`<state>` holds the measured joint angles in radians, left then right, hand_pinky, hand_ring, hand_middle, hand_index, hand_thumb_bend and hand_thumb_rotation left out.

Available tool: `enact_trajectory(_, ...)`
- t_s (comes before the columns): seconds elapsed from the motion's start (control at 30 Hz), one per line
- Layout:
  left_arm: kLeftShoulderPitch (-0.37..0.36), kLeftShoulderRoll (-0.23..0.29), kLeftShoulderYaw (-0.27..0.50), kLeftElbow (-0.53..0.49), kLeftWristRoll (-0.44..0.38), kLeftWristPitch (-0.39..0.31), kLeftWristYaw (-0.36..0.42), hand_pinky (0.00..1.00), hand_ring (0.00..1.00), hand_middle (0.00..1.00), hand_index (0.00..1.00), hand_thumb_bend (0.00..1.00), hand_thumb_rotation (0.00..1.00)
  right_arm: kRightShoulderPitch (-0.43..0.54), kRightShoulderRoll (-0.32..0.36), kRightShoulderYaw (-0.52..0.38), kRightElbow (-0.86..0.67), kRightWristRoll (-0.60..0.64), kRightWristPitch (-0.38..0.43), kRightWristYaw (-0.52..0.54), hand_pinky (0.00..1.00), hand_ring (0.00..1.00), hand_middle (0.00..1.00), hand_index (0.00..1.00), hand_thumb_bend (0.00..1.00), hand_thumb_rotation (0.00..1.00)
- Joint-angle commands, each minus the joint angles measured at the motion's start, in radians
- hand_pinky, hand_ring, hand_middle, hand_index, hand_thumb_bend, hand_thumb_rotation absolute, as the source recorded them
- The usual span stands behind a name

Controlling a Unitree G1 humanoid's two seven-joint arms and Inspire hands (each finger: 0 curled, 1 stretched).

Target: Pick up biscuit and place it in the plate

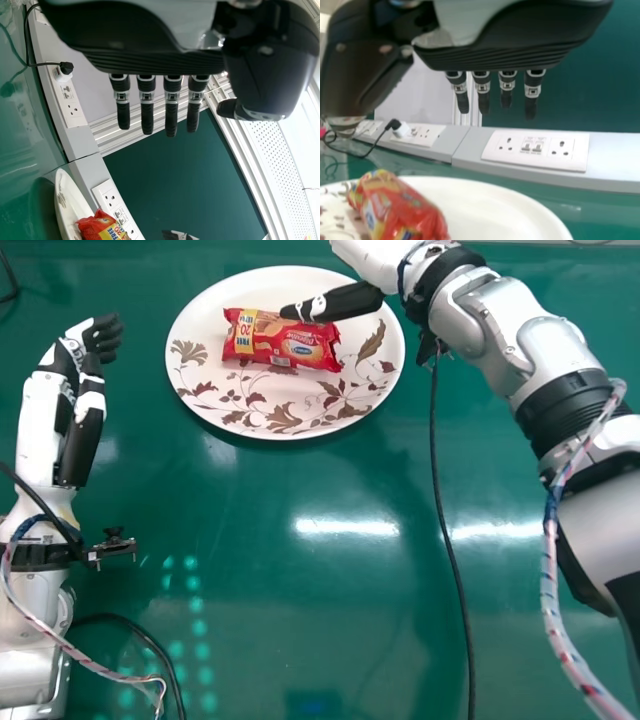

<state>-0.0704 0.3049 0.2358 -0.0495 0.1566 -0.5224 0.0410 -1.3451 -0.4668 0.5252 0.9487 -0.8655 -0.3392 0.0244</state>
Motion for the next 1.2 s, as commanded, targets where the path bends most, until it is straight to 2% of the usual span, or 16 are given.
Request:
enact_trajectory(0.0,0.004,-0.005,-0.008,0.007,0.007,-0.005,0.005,0.83,0.85,0.85,0.86,0.19,0.18,0.036,-0.034,-0.027,-0.026,0.033,-0.005,0.000,0.85,0.96,1.00,1.00,1.00,0.64)
enact_trajectory(0.17,0.010,-0.007,-0.013,0.001,0.019,0.013,0.008,0.86,0.86,0.86,0.87,0.20,0.20,0.106,-0.089,-0.097,-0.128,0.116,0.002,0.055,0.84,0.96,1.00,0.99,1.00,0.55)
enact_trajectory(0.33,0.016,-0.009,-0.015,0.023,0.030,-0.001,0.018,0.87,0.86,0.85,0.87,0.22,0.20,0.216,-0.128,-0.185,-0.288,0.191,0.088,0.113,0.77,0.93,0.99,0.98,0.98,0.48)
enact_trajectory(0.5,0.023,-0.023,-0.024,0.025,0.037,-0.005,0.030,0.87,0.86,0.86,0.87,0.24,0.26,0.336,-0.186,-0.287,-0.444,0.264,0.153,0.160,0.75,0.90,0.99,0.98,0.93,0.53)
enact_trajectory(0.63,0.025,-0.042,-0.040,0.022,0.061,-0.009,0.046,0.82,0.83,0.84,0.84,0.21,0.21,0.451,-0.226,-0.396,-0.590,0.358,0.200,0.205,0.77,0.90,0.96,0.96,0.91,0.50)
enact_trajectory(0.8,0.034,-0.071,-0.065,0.005,0.082,0.009,0.058,0.82,0.82,0.83,0.83,0.22,0.22,0.630,-0.283,-0.529,-0.800,0.444,0.240,0.247,0.78,0.88,0.92,0.93,0.86,0.49)
enact_trajectory(0.87,0.039,-0.083,-0.072,-0.002,0.081,0.014,0.060,0.83,0.82,0.83,0.83,0.21,0.21,0.706,-0.294,-0.582,-0.874,0.466,0.253,0.249,0.75,0.87,0.90,0.91,0.84,0.49)
enact_trajectory(1.0,0.040,-0.096,-0.078,0.014,0.074,-0.009,0.067,0.80,0.81,0.82,0.82,0.21,0.20,0.863,-0.259,-0.711,-1.018,0.556,0.307,0.236,0.71,0.83,0.87,0.87,0.82,0.45)
enact_trajectory(1.17,0.038,-0.103,-0.084,0.004,0.063,0.020,0.056,0.79,0.81,0.82,0.82,0.19,0.23,1.045,-0.174,-0.851,-1.204,0.700,0.372,0.232,0.68,0.82,0.86,0.83,0.68,0.33)
